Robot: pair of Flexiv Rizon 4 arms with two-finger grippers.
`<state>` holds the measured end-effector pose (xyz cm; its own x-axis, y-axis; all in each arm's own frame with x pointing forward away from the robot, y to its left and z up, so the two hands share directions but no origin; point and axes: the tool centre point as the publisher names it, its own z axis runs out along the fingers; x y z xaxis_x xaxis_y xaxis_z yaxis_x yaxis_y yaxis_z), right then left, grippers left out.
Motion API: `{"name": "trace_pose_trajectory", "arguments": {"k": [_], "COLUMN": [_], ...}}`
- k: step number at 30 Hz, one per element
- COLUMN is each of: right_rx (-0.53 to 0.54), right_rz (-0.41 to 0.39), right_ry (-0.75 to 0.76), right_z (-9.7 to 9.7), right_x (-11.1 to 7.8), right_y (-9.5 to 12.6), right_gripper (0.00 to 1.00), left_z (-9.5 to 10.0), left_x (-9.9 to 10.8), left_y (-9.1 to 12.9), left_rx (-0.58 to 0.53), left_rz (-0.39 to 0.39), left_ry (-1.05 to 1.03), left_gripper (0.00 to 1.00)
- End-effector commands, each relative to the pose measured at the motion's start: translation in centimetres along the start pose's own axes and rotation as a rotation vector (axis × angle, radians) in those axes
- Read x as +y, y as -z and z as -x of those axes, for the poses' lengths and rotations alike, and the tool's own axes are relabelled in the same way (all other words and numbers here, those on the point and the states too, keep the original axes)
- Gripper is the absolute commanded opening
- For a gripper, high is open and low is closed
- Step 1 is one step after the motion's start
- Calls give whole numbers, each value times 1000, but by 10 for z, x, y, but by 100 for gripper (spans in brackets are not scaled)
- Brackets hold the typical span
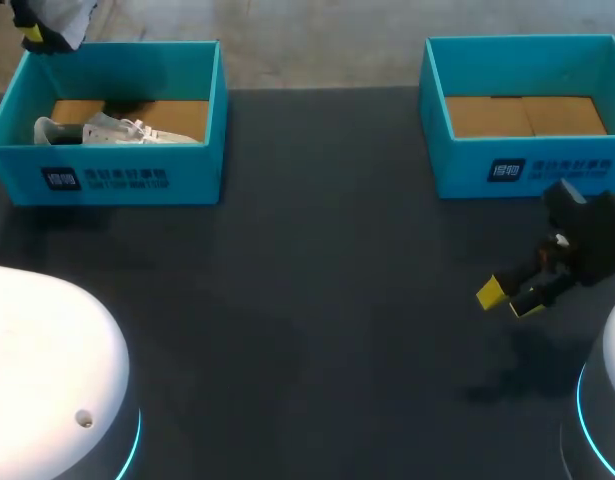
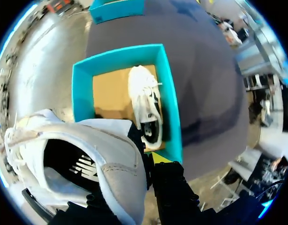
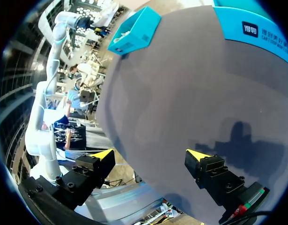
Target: Take the shoe out of the shoebox, open the shoe tongue, remove and reinsert the insole, then place the shoe into the shoebox
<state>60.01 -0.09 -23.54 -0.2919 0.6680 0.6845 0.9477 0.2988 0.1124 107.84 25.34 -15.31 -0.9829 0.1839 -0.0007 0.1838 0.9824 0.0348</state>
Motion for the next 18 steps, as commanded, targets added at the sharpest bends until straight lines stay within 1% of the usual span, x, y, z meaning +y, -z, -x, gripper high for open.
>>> {"name": "trace_pose_trajectory", "arguments": {"k": [1, 4, 5, 10, 12, 18], "right_rx": [-2, -2, -2, -2, -2, -2], "right_rz": [0, 0, 0, 0, 0, 0], "right_ry": [-1, -1, -1, -1, -1, -1], "right_z": [0, 0, 0, 0, 0, 0], "right_x": [-1, -1, -1, -1, -1, -1], "right_y": [0, 0, 0, 0, 0, 0], "right_gripper": [100, 100, 100, 100, 100, 100], "left_z": [-5, -6, -7, -10, -4, -4], "left_x": [4, 9, 11, 18, 22, 22], "left_y": [8, 9, 9, 11, 10, 10], "left_rx": [3, 10, 13, 7, 21, 21], "left_rz": [33, 46, 37, 47, 76, 76], "left_ry": [-118, -243, -288, -470, -429, -429], "left_gripper": [0, 0, 0, 0, 0, 0]}}
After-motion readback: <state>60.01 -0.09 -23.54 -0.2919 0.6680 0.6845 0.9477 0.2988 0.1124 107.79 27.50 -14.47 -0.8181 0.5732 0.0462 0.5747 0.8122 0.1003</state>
